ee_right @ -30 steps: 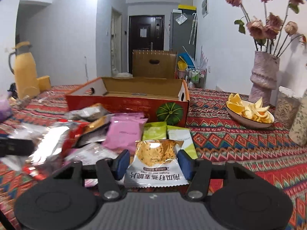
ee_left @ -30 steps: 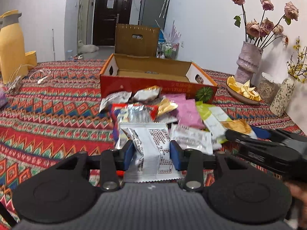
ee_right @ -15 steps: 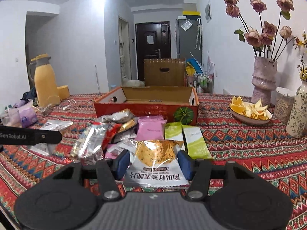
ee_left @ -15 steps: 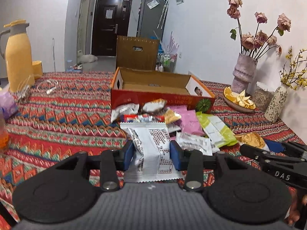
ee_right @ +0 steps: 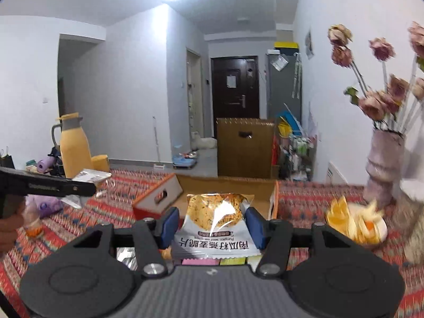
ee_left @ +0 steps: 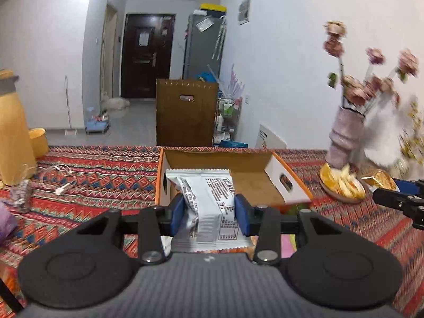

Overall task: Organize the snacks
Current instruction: 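Carry both packets over the open box and open both tools to drop them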

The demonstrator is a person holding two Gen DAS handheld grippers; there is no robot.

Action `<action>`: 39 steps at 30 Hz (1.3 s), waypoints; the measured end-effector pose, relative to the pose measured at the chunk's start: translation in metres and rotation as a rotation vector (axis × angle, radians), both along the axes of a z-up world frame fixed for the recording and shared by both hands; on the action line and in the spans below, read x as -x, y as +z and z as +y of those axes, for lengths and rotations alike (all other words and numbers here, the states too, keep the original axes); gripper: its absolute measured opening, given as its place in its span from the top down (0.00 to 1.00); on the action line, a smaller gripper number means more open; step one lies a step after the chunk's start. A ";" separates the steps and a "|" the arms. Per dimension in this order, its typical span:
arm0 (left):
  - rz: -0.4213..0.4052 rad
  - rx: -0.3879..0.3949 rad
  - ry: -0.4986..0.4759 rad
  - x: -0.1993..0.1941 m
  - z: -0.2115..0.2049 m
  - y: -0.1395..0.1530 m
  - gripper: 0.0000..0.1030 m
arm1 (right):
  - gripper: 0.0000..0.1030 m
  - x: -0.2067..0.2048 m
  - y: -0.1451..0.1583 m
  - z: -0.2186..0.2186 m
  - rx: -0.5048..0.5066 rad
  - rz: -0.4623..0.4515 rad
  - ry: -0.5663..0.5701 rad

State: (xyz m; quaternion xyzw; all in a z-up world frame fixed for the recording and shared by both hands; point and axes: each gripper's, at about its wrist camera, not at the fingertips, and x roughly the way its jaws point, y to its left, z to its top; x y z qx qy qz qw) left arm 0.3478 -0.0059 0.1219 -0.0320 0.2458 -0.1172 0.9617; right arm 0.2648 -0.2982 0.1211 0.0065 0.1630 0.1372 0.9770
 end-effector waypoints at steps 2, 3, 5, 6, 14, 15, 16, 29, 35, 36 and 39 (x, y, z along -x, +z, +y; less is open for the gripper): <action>0.020 0.027 -0.006 -0.035 -0.001 0.001 0.60 | 0.47 -0.033 0.007 -0.004 -0.002 0.008 -0.001; 0.026 0.031 -0.009 -0.054 -0.003 0.000 0.60 | 0.47 -0.055 0.009 -0.005 -0.002 0.018 0.002; 0.032 0.033 -0.011 -0.089 -0.007 -0.005 0.60 | 0.47 -0.097 0.007 -0.005 0.008 0.038 -0.003; 0.044 0.032 -0.014 -0.107 -0.010 -0.009 0.60 | 0.47 -0.117 0.004 -0.005 0.006 0.052 -0.008; 0.138 -0.050 0.048 -0.259 -0.036 -0.072 0.60 | 0.46 -0.300 -0.053 0.000 0.013 0.266 -0.105; 0.158 -0.060 0.059 -0.272 -0.037 -0.081 0.60 | 0.46 -0.316 -0.064 0.002 0.028 0.294 -0.129; 0.179 -0.075 0.063 -0.285 -0.039 -0.090 0.59 | 0.47 -0.331 -0.074 0.005 0.047 0.316 -0.147; 0.196 -0.132 0.071 -0.311 -0.034 -0.110 0.16 | 0.26 -0.388 -0.109 0.025 0.152 0.352 -0.195; 0.157 -0.127 0.068 -0.282 -0.028 -0.077 0.16 | 0.25 -0.374 -0.094 0.022 0.160 0.347 -0.195; 0.145 -0.129 0.068 -0.275 -0.027 -0.069 0.16 | 0.25 -0.367 -0.087 0.023 0.159 0.337 -0.193; 0.114 -0.133 0.061 -0.247 -0.022 -0.041 0.15 | 0.22 -0.341 -0.063 0.021 0.147 0.304 -0.180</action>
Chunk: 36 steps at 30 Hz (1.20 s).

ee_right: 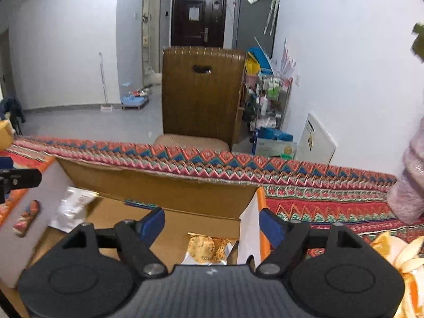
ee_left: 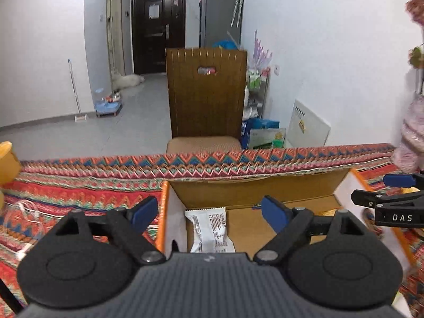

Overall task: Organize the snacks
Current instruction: 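Carry both packets over the open box and open both tools to drop them, then withdraw both empty tools from the box back over the snack pile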

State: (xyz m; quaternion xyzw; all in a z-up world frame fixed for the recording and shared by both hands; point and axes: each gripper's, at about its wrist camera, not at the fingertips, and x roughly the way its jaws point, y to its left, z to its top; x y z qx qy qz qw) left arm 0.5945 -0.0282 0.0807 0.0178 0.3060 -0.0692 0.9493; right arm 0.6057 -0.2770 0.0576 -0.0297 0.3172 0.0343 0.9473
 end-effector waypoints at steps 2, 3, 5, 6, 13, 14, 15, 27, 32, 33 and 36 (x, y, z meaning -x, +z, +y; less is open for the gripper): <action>-0.019 -0.006 0.000 0.026 0.005 0.018 0.14 | 0.19 0.021 0.016 0.000 -0.001 -0.025 0.010; -0.027 -0.008 0.001 0.038 0.008 0.025 0.14 | 0.18 0.036 0.025 -0.001 -0.001 -0.042 0.016; -0.040 -0.014 0.011 0.070 0.014 0.040 0.14 | 0.16 0.062 0.040 -0.002 -0.003 -0.071 0.024; -0.047 -0.014 0.012 0.086 0.016 0.046 0.13 | 0.15 0.078 0.048 -0.002 -0.005 -0.085 0.029; -0.153 0.013 -0.024 0.224 0.027 0.070 0.07 | 0.07 0.202 0.084 -0.006 -0.036 -0.196 0.086; -0.172 0.024 -0.035 0.246 0.029 0.070 0.05 | 0.06 0.223 0.086 -0.007 -0.042 -0.215 0.095; -0.184 0.033 -0.036 0.266 0.030 0.069 0.04 | 0.05 0.243 0.087 -0.008 -0.050 -0.230 0.097; -0.221 0.123 0.070 0.470 0.055 0.002 0.00 | 0.00 0.463 0.053 -0.017 -0.194 -0.352 0.106; -0.189 0.091 0.061 0.510 0.058 -0.032 0.00 | 0.00 0.522 0.011 -0.003 -0.171 -0.351 0.033; -0.185 0.071 0.058 0.515 0.057 -0.038 0.00 | 0.00 0.530 0.003 0.000 -0.175 -0.347 0.026; -0.175 0.036 0.049 0.525 0.056 -0.051 0.00 | 0.00 0.549 -0.022 0.006 -0.188 -0.320 0.004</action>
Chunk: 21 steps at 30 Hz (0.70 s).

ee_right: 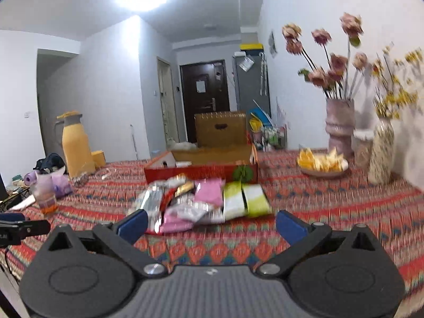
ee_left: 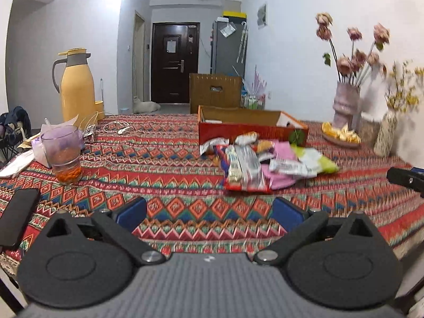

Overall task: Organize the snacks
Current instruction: 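Withdraw both empty tools from the box back over the snack pile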

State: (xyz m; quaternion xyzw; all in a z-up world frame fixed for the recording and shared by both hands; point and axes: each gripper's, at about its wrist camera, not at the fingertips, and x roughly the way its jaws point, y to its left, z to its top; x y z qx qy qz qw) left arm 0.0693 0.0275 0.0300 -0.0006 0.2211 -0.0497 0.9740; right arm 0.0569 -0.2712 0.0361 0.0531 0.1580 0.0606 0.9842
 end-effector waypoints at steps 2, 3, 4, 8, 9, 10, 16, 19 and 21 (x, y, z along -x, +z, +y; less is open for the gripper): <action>0.005 -0.004 -0.013 0.003 0.001 -0.003 0.00 | 0.00 0.005 -0.012 0.003 0.001 0.024 -0.002; 0.005 -0.002 -0.018 0.003 0.001 -0.003 0.00 | 0.00 0.007 -0.016 0.005 0.009 0.039 -0.003; 0.006 0.001 -0.021 0.003 0.001 -0.003 0.00 | 0.00 0.011 -0.020 0.007 0.015 0.049 -0.005; 0.018 0.001 -0.008 -0.002 0.001 -0.004 0.00 | 0.00 0.013 -0.025 0.012 0.036 0.061 -0.003; 0.019 0.003 -0.005 -0.003 0.001 -0.004 0.00 | 0.00 0.013 -0.025 0.013 0.042 0.061 0.000; 0.021 0.004 -0.005 -0.004 0.000 -0.004 0.00 | 0.00 0.011 -0.024 0.013 0.046 0.059 0.001; 0.040 -0.004 -0.019 -0.023 -0.004 -0.003 0.00 | 0.00 -0.005 -0.022 0.009 0.037 0.063 0.001; 0.061 -0.006 -0.024 -0.041 -0.007 -0.006 0.00 | 0.00 -0.017 -0.025 0.007 0.036 0.075 -0.004; 0.073 -0.006 -0.034 -0.053 -0.010 -0.008 0.00 | 0.00 -0.027 -0.026 0.006 0.034 0.086 -0.009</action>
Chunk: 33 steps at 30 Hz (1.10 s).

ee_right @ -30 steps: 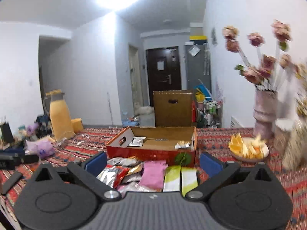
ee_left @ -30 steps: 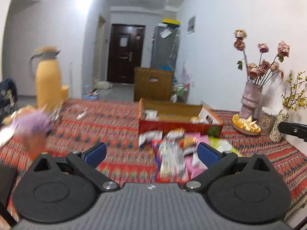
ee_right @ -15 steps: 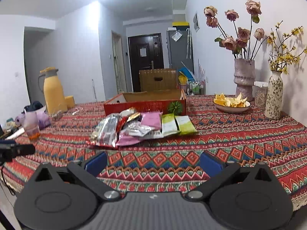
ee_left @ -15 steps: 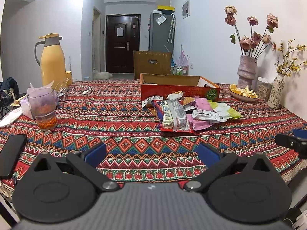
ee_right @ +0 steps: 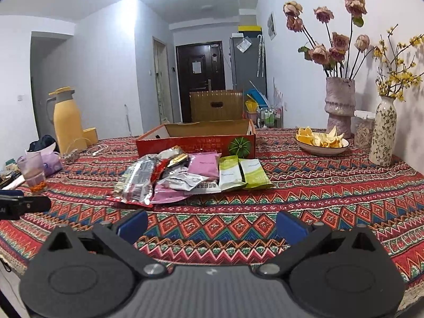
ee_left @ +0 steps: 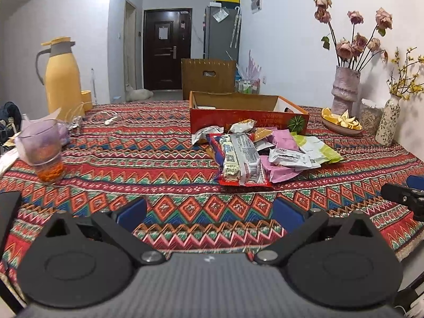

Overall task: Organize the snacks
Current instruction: 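Withdraw both empty tools from the box back over the snack pile, then grasp a white packet with the left tool while the right grasps a white printed packet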

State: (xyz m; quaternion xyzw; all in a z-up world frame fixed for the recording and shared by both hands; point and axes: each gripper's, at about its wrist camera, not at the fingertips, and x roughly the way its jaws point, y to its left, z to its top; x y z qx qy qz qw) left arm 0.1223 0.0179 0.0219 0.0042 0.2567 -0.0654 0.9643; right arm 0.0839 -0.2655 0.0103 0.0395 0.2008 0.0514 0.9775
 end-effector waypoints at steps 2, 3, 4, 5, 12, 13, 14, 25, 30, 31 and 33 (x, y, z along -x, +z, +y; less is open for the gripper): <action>0.014 -0.005 -0.010 -0.014 -0.004 -0.003 0.00 | 0.00 -0.009 -0.002 -0.001 -0.002 0.008 0.004; 0.015 -0.006 -0.016 -0.021 -0.006 -0.003 0.00 | 0.00 -0.016 -0.002 -0.001 0.000 0.014 0.009; 0.017 -0.006 -0.020 -0.028 -0.008 -0.004 0.00 | 0.00 -0.021 -0.003 -0.001 0.004 0.018 0.013; 0.020 -0.004 -0.021 -0.036 -0.009 -0.004 0.00 | 0.00 -0.028 -0.003 -0.001 0.010 0.024 0.020; 0.050 0.009 -0.021 -0.084 -0.011 0.001 0.00 | 0.00 -0.102 -0.004 0.012 0.083 0.059 0.158; 0.045 0.003 -0.028 -0.092 -0.008 0.004 0.00 | 0.00 -0.116 -0.005 0.015 0.091 0.066 0.182; 0.041 -0.004 -0.034 -0.099 -0.006 0.007 0.00 | 0.02 -0.129 -0.006 0.018 0.099 0.074 0.206; 0.027 -0.028 -0.165 -0.238 0.009 0.004 0.01 | 0.19 -0.238 -0.033 0.041 0.107 0.187 0.385; 0.150 0.042 -0.084 -0.309 0.006 -0.028 0.05 | 0.32 -0.245 -0.042 0.030 0.016 0.212 0.371; 0.172 0.058 -0.079 -0.319 0.005 -0.034 0.05 | 0.34 -0.244 -0.043 0.029 0.017 0.207 0.361; 0.184 0.080 -0.061 -0.332 0.001 -0.043 0.05 | 0.36 -0.239 -0.042 0.029 0.025 0.193 0.350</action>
